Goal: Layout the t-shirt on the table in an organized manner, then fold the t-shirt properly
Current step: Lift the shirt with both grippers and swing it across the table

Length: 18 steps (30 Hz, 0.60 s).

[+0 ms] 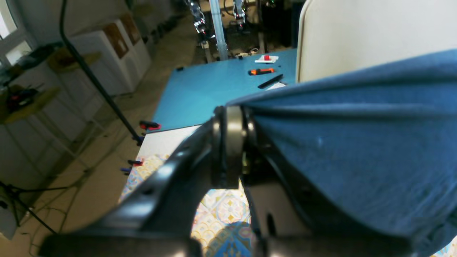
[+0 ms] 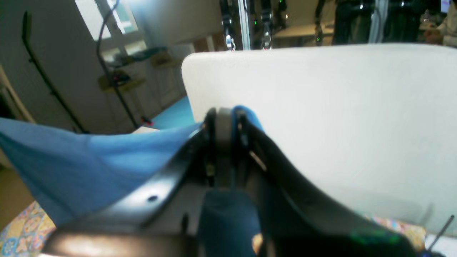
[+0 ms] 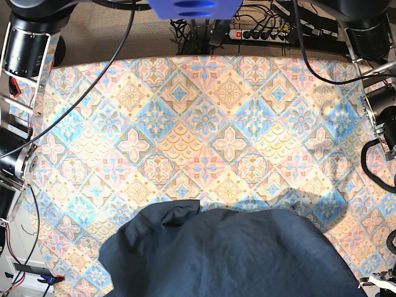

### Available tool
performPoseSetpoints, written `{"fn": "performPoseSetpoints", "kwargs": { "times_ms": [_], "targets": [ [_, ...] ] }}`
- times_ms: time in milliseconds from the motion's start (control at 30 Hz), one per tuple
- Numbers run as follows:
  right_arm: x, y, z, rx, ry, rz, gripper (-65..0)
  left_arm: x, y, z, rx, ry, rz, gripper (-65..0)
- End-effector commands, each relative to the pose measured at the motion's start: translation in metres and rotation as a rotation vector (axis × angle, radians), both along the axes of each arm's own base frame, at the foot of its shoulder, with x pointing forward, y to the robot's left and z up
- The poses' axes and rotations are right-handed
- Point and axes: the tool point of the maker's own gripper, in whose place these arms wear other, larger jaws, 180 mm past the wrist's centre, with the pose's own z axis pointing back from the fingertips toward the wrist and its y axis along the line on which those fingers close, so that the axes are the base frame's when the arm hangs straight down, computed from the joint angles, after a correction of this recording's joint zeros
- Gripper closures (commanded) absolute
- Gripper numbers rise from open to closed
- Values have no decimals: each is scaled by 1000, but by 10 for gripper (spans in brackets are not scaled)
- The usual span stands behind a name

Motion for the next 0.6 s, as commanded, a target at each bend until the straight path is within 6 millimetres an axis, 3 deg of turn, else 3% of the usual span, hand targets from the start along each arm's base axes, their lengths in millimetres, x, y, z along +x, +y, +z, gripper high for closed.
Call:
{"fn": "performPoseSetpoints", "kwargs": {
  "times_ms": [0,133,267,467,567],
  "targets": [
    [-16,-15,46,9,-117,-26,-7,-7,4,25,11,-72,16,0],
    [-43,-29,68,-75,-159,-40,-7,-37,-15,25,65,-80,-43,0],
    [-69,-36,90,-9,-221,23,-7,-67,-38,24,90,-116,-108,0],
    [-94,-73,85,81,-267,-9,-7,-91,-22,36,10,-139,-127,0],
    [-117,-97,81,19,-277,-66,-7,-106,-4,43,-49,-151,-111,0]
  ]
}}
